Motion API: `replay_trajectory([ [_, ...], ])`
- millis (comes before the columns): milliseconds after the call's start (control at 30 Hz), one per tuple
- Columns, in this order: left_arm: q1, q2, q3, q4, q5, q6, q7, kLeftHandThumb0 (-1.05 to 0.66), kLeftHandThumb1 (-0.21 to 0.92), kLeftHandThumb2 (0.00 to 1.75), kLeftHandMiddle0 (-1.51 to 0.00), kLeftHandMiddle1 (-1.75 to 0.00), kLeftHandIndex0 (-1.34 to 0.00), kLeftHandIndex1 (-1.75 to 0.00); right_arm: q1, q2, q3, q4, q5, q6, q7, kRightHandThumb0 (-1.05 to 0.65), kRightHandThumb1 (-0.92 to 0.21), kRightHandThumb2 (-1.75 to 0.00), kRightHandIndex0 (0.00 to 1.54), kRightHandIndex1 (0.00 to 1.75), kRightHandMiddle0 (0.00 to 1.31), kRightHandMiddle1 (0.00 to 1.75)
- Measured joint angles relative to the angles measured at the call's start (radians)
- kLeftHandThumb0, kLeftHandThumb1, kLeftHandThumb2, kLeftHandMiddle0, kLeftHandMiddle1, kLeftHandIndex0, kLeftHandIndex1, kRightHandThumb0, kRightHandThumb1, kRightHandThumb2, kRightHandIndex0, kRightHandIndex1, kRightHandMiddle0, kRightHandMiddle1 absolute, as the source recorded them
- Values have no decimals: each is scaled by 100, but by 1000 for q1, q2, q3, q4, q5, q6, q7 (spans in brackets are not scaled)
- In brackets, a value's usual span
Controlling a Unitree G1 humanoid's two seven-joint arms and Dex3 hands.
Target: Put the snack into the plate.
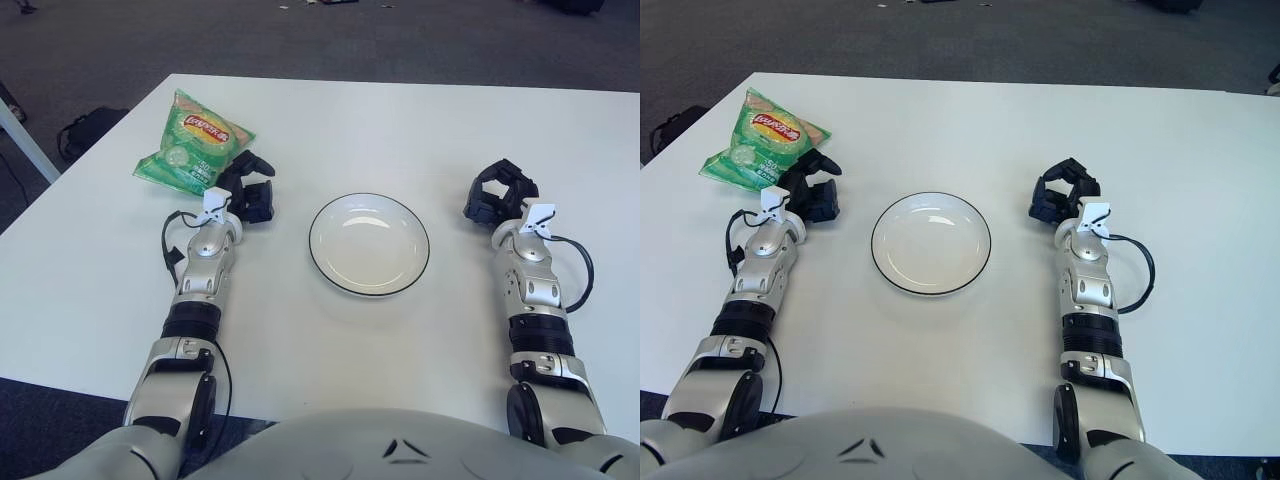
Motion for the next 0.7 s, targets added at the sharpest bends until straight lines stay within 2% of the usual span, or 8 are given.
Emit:
replay_trajectory([
  [700, 2, -1, -6, -5, 3, 5, 12, -48, 31, 132, -128, -175, -62, -175, 1, -1, 7, -1, -5, 2, -8, -53, -21, -146, 135, 175, 71, 175],
])
